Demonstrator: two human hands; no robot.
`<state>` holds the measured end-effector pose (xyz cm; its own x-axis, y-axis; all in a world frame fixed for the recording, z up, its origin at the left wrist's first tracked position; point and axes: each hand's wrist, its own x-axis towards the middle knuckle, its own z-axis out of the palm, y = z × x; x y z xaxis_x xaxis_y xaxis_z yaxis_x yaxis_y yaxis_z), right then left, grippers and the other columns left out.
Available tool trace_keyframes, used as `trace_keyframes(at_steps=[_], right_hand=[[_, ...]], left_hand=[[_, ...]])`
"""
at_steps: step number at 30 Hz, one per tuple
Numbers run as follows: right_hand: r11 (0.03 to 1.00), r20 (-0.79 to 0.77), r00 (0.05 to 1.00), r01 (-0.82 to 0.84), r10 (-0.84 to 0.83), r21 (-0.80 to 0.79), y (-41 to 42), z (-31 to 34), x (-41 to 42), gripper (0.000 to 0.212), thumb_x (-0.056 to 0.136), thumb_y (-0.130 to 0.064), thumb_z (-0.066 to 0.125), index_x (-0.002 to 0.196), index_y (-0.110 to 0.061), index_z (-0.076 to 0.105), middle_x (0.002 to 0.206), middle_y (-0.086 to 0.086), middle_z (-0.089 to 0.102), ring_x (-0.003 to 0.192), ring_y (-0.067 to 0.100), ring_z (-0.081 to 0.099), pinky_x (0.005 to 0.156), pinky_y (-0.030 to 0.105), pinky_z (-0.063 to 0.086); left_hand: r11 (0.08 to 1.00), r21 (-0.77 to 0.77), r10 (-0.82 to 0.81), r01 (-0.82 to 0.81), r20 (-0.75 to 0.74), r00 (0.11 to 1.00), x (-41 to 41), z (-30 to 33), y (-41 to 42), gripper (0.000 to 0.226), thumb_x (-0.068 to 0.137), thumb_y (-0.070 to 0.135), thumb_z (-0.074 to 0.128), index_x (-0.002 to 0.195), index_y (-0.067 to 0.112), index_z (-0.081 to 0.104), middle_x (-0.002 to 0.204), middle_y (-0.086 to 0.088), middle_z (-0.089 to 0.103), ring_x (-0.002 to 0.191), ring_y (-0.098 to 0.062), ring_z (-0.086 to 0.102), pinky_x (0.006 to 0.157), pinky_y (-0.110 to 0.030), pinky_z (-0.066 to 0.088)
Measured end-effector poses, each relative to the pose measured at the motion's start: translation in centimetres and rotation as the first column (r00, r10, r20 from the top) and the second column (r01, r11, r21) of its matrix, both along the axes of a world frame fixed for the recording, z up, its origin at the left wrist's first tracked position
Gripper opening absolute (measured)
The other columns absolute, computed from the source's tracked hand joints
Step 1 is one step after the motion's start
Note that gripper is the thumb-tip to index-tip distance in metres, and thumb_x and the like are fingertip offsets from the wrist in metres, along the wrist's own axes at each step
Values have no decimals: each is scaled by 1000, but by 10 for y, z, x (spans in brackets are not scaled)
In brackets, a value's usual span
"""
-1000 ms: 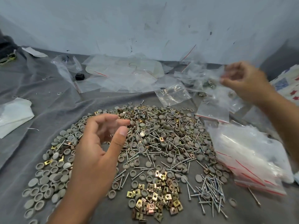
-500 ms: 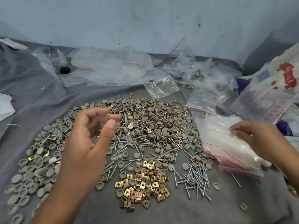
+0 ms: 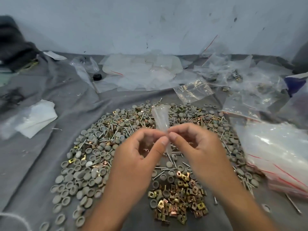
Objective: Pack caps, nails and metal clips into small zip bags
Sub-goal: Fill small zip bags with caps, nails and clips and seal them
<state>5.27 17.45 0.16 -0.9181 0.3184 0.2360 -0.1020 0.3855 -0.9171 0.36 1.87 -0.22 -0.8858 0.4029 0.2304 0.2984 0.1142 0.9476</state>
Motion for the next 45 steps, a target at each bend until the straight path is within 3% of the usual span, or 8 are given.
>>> trace_keyframes(at_steps=[5, 22, 26, 29, 32, 36, 40, 45], right_hand=[[995, 7, 997, -75, 76, -70, -6, -13, -2, 8, 97, -28, 65, 94, -29, 73, 85, -9, 72, 79, 7, 68, 65, 14, 51], [980, 41, 996, -70, 79, -186, -8, -25, -5, 15, 102, -30, 58, 89, -31, 67, 69, -15, 60, 60, -1, 53, 53, 14, 43], [965, 85, 994, -52, 76, -257, -11, -24, -7, 20, 102, -32, 54, 86, -28, 66, 69, -16, 61, 60, -3, 53, 53, 14, 43], [939, 157, 987, 39, 16, -343, -3, -25, -8, 24, 103, -29, 51, 85, -30, 67, 73, -12, 62, 68, 12, 52, 59, 28, 41], [914, 164, 983, -7, 80, -405, 3, -23, -7, 25, 102, -28, 53, 85, -33, 70, 78, -12, 65, 70, 6, 55, 58, 21, 45], [947, 113, 981, -119, 159, -299, -7, -25, -4, 6, 96, -41, 61, 93, -38, 65, 89, -14, 67, 76, 4, 61, 66, 21, 53], [995, 63, 998, -6, 12, -97, -17, -30, 0, 45, 74, -68, 69, 107, -44, 52, 106, -17, 59, 89, 10, 60, 74, 30, 57], [979, 66, 985, -150, 160, -139, -14, -25, -1, 38, 80, -59, 70, 111, -37, 64, 106, -12, 71, 93, 15, 69, 80, 43, 60]], left_hand=[[995, -59, 81, -79, 16, 997, -9, -7, -7, 9, 87, 46, 66, 91, 38, 68, 80, 12, 72, 72, -6, 67, 63, -24, 55], [991, -88, 103, -104, -15, 995, -9, -5, -4, 19, 79, 50, 69, 76, 31, 74, 71, 17, 72, 61, 1, 65, 55, -10, 45], [987, -88, 131, -133, -34, 991, -10, -3, -6, 14, 78, 48, 72, 78, 34, 74, 73, 17, 73, 65, -2, 68, 59, -15, 52], [978, -92, 182, -189, -73, 981, -12, -2, -14, 10, 81, 45, 72, 87, 37, 72, 77, 16, 73, 67, -4, 68, 59, -19, 55], [963, -60, 255, -261, -87, 963, -12, -2, -17, 14, 88, 39, 72, 95, 36, 60, 81, 12, 72, 64, -5, 64, 52, -19, 50], [928, -152, 289, -341, -285, 914, -8, -2, -10, 19, 89, 30, 70, 85, 33, 52, 82, 12, 64, 69, -11, 61, 56, -23, 48], [934, -192, 227, -300, -328, 917, -6, -2, -8, 11, 92, 36, 68, 84, 35, 61, 77, 16, 64, 71, -9, 63, 58, -18, 45], [988, -95, 108, -119, -113, 988, -6, 2, -7, 9, 88, 43, 70, 85, 35, 73, 77, 16, 73, 69, -5, 70, 61, -23, 55]])
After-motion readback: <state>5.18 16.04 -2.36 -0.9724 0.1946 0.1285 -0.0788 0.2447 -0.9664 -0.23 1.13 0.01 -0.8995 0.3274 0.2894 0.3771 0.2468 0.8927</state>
